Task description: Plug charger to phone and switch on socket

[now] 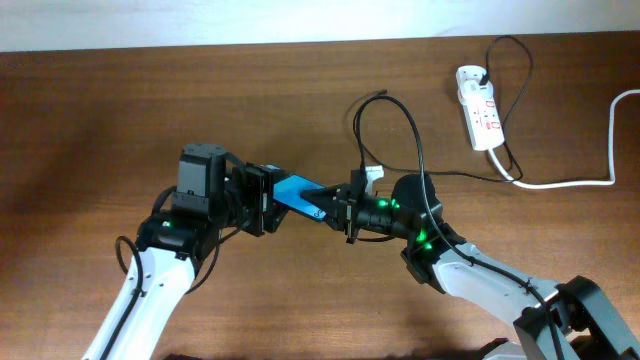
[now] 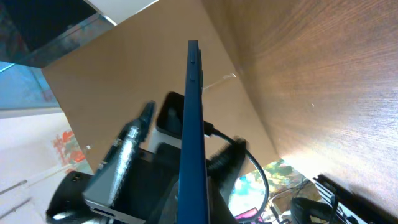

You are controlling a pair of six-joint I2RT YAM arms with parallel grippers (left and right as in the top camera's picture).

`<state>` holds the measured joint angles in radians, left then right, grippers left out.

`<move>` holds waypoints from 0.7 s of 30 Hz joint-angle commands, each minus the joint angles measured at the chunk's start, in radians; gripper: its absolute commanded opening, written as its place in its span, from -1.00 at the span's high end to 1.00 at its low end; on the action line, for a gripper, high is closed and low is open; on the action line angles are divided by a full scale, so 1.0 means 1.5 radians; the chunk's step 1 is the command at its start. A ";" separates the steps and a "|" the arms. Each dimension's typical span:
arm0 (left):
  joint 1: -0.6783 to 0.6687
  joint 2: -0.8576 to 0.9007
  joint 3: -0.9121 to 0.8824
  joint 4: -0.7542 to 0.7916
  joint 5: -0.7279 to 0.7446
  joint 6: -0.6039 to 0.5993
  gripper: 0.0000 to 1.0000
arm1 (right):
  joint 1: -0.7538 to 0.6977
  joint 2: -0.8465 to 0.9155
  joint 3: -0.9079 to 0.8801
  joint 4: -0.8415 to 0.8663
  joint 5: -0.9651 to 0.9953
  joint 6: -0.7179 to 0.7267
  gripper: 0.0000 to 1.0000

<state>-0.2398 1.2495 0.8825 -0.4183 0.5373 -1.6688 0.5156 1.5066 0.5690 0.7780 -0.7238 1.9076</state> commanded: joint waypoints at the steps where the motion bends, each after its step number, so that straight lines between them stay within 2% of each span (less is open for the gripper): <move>1: -0.001 0.004 -0.003 0.034 -0.023 -0.014 0.05 | -0.004 -0.008 0.006 0.010 -0.031 0.042 0.91; 3: -0.001 0.004 -0.003 0.034 -0.028 -0.014 0.23 | -0.004 -0.008 0.006 0.010 -0.037 0.096 0.92; 5: -0.002 0.004 -0.003 0.035 -0.040 -0.014 0.26 | -0.004 -0.008 0.006 0.011 -0.037 0.119 0.92; 13: -0.023 0.004 -0.003 0.082 -0.097 -0.014 0.40 | -0.003 -0.008 0.006 0.033 -0.034 0.119 0.92; 17: -0.026 0.004 -0.003 0.082 -0.097 -0.014 0.69 | -0.003 -0.008 0.006 0.033 -0.026 0.119 0.92; 21: -0.026 0.004 -0.003 0.082 -0.094 -0.014 0.83 | -0.003 -0.008 0.006 0.033 -0.016 0.119 0.91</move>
<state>-0.2798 1.2514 0.8692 -0.3077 0.4091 -1.6470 0.5007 1.5063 0.5724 0.8200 -0.7036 2.0933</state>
